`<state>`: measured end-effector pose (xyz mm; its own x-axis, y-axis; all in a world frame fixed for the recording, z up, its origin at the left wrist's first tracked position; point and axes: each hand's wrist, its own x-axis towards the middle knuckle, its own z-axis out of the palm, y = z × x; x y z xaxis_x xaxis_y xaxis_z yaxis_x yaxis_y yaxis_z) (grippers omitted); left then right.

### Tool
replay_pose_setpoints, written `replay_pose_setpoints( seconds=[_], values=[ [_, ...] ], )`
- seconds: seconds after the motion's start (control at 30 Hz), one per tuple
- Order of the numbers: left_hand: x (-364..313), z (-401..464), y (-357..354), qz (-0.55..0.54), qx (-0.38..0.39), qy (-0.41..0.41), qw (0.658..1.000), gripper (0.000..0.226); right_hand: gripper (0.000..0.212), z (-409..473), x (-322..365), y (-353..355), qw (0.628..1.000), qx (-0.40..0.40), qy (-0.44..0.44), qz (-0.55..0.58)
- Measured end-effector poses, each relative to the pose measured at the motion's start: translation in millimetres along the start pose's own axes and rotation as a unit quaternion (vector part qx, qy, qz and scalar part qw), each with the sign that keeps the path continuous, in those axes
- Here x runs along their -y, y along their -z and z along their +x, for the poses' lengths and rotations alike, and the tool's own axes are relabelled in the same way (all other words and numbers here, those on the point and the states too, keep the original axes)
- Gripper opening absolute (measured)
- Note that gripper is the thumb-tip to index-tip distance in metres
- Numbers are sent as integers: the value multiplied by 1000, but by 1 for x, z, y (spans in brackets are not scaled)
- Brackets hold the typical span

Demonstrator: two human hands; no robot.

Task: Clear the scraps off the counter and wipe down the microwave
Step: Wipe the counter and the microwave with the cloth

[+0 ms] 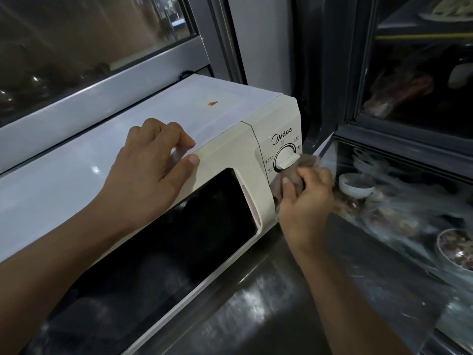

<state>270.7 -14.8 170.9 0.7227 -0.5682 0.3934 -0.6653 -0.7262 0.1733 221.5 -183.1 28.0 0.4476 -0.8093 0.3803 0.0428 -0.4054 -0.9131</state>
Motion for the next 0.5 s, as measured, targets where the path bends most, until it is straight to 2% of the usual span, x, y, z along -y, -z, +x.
replay_pose_setpoints(
  seconds=[0.13, 0.23, 0.33, 0.47, 0.5],
  values=[
    [1, 1, 0, 4, -2, -2, 1000, 40, 28, -15, -5, 15, 991, 90, 92, 25],
    [2, 0, 0, 4, -2, -3, 1000, 38, 24, -6, -12, 17, 986, 112, 118, 37],
    [2, -1, -1, 4, -6, -7, 1000, 38, 16, 9, -21, 8, 993, 85, 72, 39],
    [2, 0, -2, 8, -6, -9, 1000, 37, 24, 52, -43, 4, 989, 76, -107, 69],
    [2, 0, -2, 9, -4, -9, 1000, 37, 24, 58, -44, 6, 988, 75, -122, 55]
  ],
)
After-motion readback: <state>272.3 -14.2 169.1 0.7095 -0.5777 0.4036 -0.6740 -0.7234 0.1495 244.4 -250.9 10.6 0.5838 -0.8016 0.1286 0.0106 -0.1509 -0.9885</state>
